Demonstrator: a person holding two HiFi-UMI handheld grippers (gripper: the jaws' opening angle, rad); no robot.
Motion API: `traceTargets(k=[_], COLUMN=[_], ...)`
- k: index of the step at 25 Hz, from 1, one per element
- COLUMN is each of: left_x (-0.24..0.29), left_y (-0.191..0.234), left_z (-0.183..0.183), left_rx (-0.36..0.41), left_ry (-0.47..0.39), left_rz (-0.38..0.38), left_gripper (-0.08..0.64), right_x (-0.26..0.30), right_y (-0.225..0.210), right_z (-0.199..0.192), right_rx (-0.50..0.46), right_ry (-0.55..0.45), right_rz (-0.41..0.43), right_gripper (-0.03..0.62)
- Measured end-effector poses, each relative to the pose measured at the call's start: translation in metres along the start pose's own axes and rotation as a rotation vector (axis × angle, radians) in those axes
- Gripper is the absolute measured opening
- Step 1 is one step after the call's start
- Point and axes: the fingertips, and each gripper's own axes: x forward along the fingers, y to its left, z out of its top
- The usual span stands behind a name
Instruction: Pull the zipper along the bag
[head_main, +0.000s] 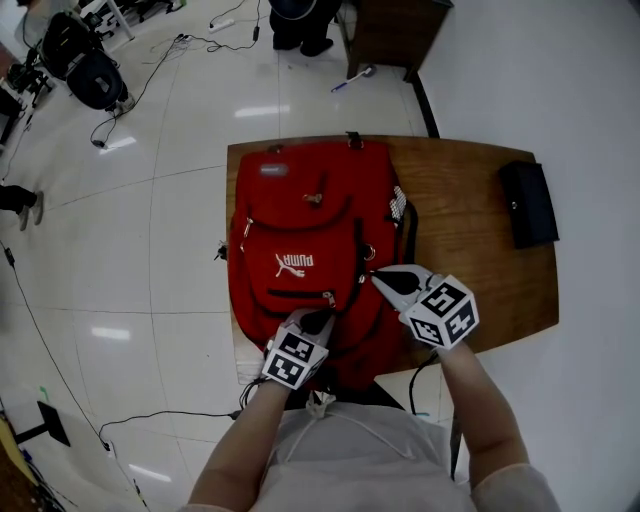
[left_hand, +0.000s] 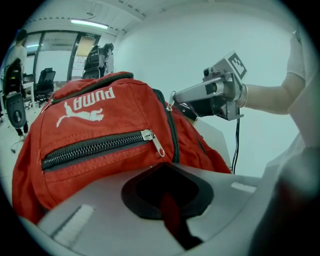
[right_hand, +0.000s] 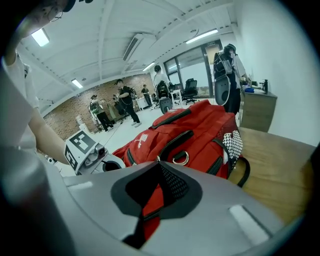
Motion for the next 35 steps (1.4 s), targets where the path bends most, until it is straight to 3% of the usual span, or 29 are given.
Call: traceTargets(k=[22, 31, 33, 35], left_x=[0.002, 0.003, 0.004, 0.004], left_y=[0.004, 0.003, 0.004, 0.001], left_z=[-0.006, -0.007, -0.009, -0.013], left_rx=[-0.03, -0.086, -0.128, -0.127], left_ry=[0.032, 0.101, 0.133, 0.177], left_rz=[-0.004, -0.052, -0.086, -0.114], left_gripper=[0.002, 0.002, 0.005, 0.005], right_x=[0.003, 0.002, 0.0, -0.017], right_y=[-0.036, -0.034, -0.035, -0.054], right_z=[0.05, 0.05, 0.054, 0.074], right_rx=[0.032, 0.009, 0.018, 0.121], right_ry=[-0.049, -0.071, -0.11, -0.26], right_rz=[-0.125, -0.08, -0.097, -0.15], right_gripper=[0.008, 0.006, 0.006, 0.002])
